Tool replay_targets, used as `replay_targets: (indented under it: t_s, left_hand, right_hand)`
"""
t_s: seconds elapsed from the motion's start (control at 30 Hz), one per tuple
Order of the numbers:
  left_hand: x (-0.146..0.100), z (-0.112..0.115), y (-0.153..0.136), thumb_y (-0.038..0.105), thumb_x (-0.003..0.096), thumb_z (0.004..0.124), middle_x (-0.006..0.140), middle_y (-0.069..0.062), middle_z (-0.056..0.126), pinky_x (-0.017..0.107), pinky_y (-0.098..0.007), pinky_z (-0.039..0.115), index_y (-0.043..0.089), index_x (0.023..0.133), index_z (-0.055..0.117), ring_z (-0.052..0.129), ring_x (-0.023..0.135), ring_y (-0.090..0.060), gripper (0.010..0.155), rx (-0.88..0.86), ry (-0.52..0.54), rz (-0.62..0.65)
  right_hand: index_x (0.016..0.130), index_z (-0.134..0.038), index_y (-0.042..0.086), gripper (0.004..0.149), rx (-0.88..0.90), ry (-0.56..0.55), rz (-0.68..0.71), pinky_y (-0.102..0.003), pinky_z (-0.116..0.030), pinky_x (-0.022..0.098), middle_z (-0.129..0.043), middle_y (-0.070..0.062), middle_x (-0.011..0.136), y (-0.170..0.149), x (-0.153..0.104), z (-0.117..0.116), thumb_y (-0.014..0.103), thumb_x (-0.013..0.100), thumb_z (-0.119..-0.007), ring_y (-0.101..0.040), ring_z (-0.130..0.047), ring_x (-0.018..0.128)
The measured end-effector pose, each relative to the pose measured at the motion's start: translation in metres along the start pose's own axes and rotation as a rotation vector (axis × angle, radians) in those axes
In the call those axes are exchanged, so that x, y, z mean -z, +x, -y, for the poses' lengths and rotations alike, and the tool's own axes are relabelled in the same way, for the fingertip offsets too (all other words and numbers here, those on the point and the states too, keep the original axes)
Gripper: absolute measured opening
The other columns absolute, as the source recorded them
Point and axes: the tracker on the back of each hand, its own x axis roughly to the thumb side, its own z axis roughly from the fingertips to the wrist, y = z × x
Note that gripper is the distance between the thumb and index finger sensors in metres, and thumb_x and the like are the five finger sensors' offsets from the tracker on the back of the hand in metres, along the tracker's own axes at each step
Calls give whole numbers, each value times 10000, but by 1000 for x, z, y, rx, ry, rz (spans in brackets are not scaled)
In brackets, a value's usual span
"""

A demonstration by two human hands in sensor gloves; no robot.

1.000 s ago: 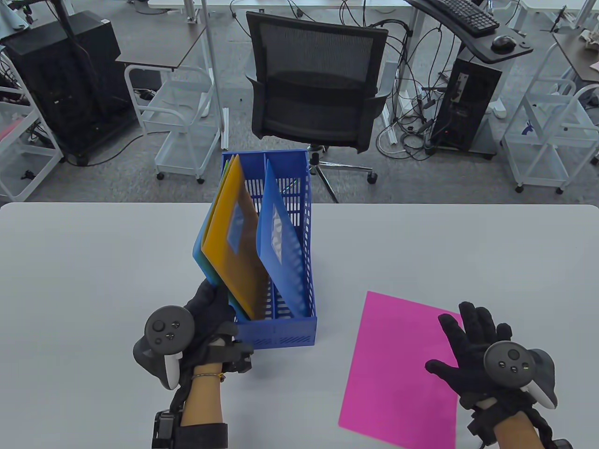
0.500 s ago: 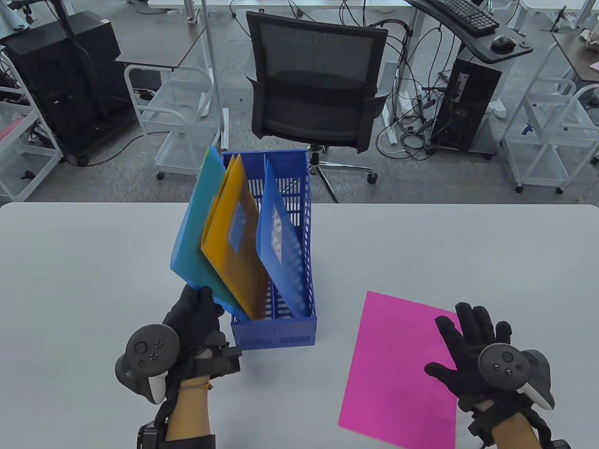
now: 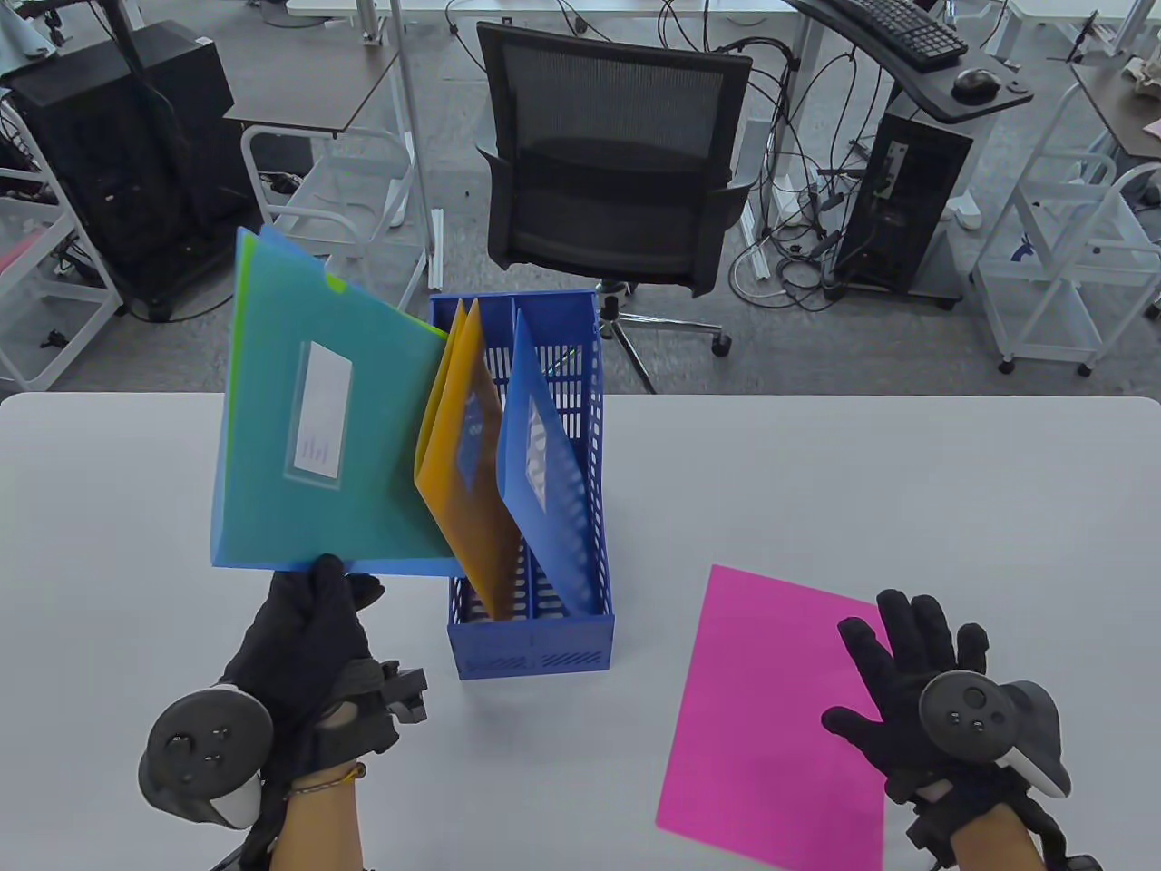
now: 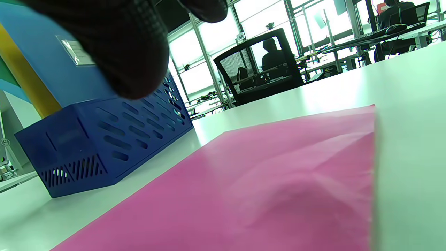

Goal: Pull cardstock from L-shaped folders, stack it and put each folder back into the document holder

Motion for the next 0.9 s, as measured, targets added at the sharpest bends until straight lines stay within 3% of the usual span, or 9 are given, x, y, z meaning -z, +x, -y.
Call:
replay_targets:
  t_s: [0.5, 0.73, 0.9]
  left_hand:
    - [-3, -71, 67, 371, 554, 806, 736, -123, 1020, 397, -356, 1048, 104, 895, 819, 1231, 451, -105, 434, -86, 255, 237]
    - [-16, -82, 85, 368, 556, 808, 715, -128, 1029, 385, -339, 1058, 92, 884, 826, 1236, 441, -90, 429, -133, 315, 334]
    - [-26, -78, 97, 375, 555, 806, 718, -114, 1030, 392, -332, 1058, 106, 885, 826, 1235, 445, -80, 427, -239, 271, 376]
  right_hand:
    - [1076, -419, 241, 856, -3, 2, 2, -714, -8, 630, -146, -188, 1177, 0, -1, -1, 529, 424, -893, -450, -91, 1023]
    - [1077, -416, 241, 859, -7, 5, 4, -716, -12, 628, -146, -188, 1177, 0, -2, -2, 536, 424, -889, -452, -91, 1022]
    - [1077, -410, 243, 860, -1, 1, 6, -717, -18, 627, -147, -191, 1177, 0, -2, -2, 543, 425, -883, -454, -91, 1021]
